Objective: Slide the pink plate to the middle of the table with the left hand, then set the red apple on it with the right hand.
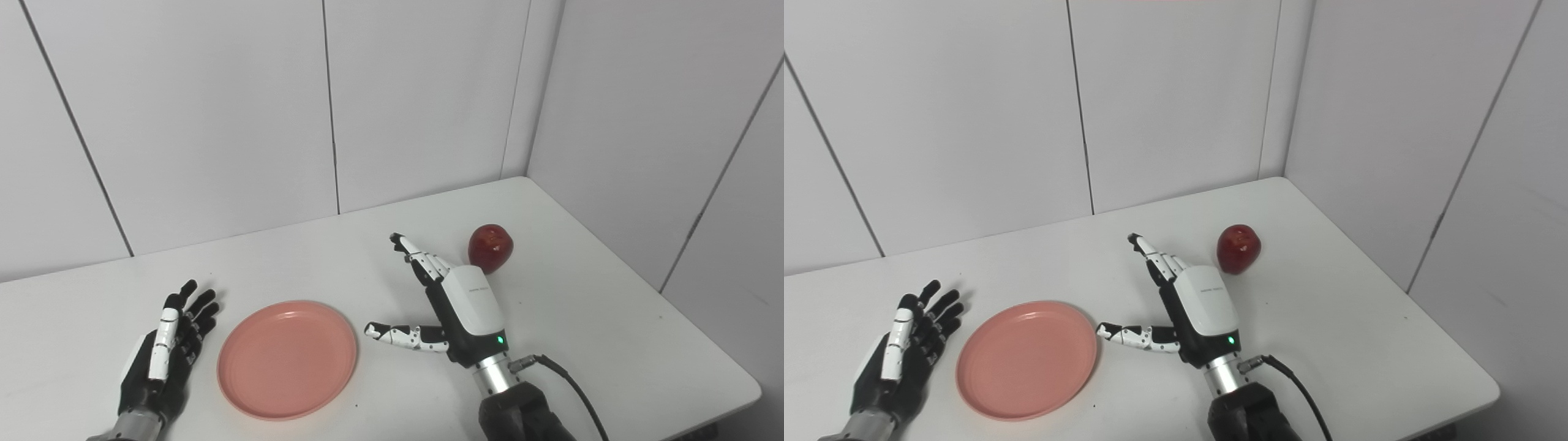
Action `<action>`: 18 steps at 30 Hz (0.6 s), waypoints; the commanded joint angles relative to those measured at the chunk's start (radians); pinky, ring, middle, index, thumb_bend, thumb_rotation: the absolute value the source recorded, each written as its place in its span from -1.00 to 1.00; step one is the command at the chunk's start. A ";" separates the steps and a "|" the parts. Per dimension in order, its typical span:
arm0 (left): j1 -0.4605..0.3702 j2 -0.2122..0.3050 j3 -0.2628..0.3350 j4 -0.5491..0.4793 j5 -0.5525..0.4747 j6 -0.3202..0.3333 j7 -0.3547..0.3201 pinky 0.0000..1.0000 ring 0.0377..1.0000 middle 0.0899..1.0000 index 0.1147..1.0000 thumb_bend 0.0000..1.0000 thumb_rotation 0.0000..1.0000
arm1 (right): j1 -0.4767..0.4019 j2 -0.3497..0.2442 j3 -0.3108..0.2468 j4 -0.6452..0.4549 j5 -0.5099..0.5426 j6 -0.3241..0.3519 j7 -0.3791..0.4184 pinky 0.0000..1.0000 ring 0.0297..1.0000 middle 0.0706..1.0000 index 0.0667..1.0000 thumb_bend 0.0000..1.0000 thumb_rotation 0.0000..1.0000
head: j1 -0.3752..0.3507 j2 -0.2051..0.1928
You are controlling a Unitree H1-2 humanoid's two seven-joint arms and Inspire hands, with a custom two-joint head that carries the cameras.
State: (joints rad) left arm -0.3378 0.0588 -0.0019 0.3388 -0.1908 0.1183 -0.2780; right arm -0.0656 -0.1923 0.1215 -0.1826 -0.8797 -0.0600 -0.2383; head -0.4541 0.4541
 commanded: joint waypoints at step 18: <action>0.008 -0.011 -0.013 0.055 0.009 0.019 0.002 0.95 0.86 0.84 0.94 0.13 0.89 | -0.281 -0.339 -0.143 -0.038 -0.019 0.173 0.377 0.18 0.54 0.60 0.62 1.00 -0.20 | 0.008 -0.019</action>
State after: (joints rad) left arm -0.3492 0.0531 -0.0022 0.3602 -0.1897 0.1031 -0.2801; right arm -0.3049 -0.5009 -0.0074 -0.2214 -0.8889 0.1073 0.1439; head -0.4464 0.4341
